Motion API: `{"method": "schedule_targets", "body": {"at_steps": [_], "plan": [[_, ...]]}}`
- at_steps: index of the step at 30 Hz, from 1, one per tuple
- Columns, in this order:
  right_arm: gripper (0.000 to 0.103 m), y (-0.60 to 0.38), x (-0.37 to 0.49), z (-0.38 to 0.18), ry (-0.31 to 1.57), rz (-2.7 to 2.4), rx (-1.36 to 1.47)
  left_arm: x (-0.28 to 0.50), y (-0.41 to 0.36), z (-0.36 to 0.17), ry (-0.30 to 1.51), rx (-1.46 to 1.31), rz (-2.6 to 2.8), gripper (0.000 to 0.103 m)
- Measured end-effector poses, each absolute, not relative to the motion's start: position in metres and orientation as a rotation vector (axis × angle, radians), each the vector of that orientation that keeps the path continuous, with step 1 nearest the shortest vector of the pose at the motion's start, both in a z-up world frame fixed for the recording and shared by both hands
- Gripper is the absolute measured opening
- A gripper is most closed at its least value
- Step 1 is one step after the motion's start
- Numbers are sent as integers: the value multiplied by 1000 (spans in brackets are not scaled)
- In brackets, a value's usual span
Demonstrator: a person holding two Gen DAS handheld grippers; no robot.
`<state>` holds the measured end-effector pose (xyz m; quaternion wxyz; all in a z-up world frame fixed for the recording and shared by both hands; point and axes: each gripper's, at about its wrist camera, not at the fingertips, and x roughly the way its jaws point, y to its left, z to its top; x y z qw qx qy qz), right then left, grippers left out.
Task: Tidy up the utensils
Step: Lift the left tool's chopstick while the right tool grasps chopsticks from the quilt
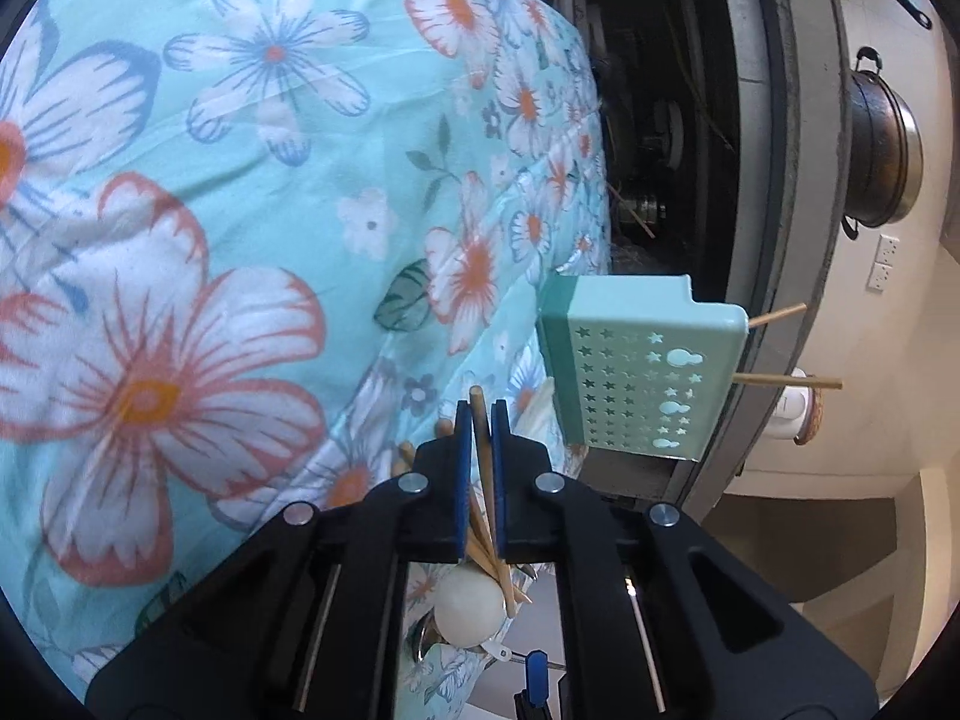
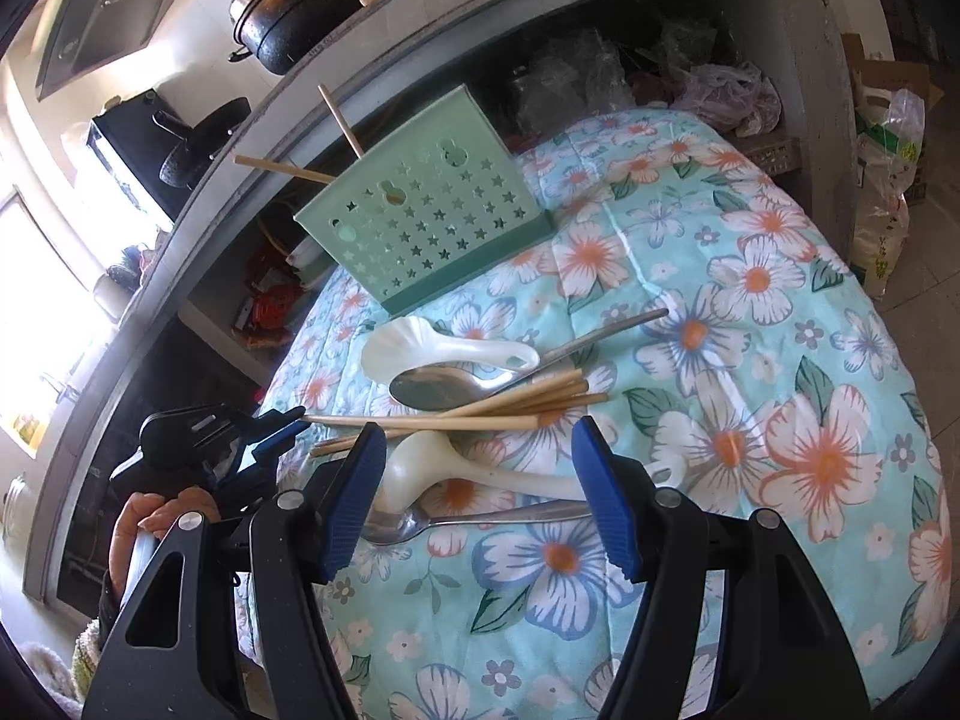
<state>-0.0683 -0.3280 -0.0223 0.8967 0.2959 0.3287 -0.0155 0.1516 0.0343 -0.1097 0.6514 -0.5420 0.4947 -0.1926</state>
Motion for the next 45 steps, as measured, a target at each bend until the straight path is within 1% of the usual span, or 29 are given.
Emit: {"method": "schedule_targets", "body": {"at_steps": [5, 9, 15, 21, 25, 29, 32, 37, 45], "plan": [[63, -326, -72, -17, 654, -28, 590, 145, 35, -78, 1018, -1159, -547, 4], [59, -319, -73, -7, 632, -11, 547, 139, 39, -38, 891, -1069, -647, 4], [56, -306, -68, 10, 598, 17, 446, 131, 66, 12, 710, -1029, -712, 3], [49, -278, -40, 17, 644, 132, 321, 123, 97, 45, 556, -953, -669, 3], [41, -266, 6, 18, 745, 268, 292, 118, 115, 55, 483, -902, -614, 3], [40, -244, 48, 16, 824, 348, 197, 119, 132, 59, 429, -867, -564, 4], [37, -218, 80, 1, 920, 416, 101, 119, 142, 60, 398, -856, -534, 4], [29, -193, 109, -24, 1016, 470, -32, 117, 152, 58, 377, -831, -509, 4], [22, -175, 125, -43, 1103, 553, -229, 122, 155, 51, 385, -806, -498, 4]]}}
